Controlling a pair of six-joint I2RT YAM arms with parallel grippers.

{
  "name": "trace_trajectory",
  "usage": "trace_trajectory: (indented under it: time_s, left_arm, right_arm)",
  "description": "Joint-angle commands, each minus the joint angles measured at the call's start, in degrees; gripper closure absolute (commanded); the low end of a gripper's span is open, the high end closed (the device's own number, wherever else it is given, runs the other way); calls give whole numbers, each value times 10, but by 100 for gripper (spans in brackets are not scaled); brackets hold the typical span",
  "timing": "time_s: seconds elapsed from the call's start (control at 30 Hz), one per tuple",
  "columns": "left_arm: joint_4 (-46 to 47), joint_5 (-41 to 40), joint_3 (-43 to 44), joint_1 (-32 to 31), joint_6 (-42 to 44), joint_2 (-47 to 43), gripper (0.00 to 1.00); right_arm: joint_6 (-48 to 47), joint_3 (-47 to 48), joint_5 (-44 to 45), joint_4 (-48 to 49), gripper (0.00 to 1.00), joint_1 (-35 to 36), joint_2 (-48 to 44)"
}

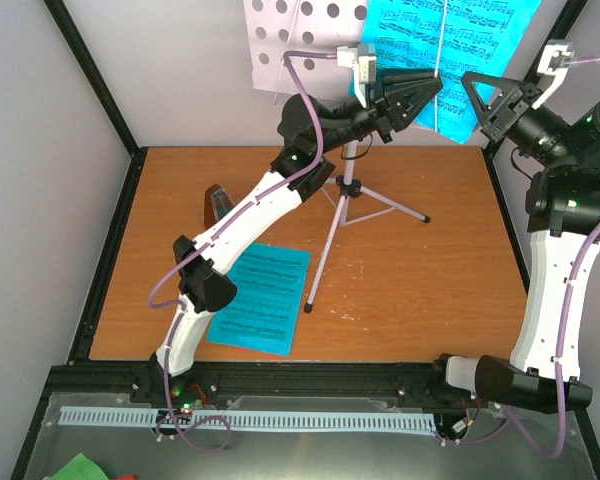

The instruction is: Pack up the instrument practice props

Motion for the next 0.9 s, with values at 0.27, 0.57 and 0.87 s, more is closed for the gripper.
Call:
trace_trajectory:
  time_s: [0.27,0.57,0.87]
  left_arm:
    - [42,8,23,-9,37,4,100]
    - [58,23,4,-9,59,-10,100]
    - [57,22,0,-9,60,-15,100]
  right_arm:
    - [-11,6,21,-8,97,6,-18]
    - [-36,7,104,-44,97,5,-42]
    - [-115,28,324,-134,97,5,-94]
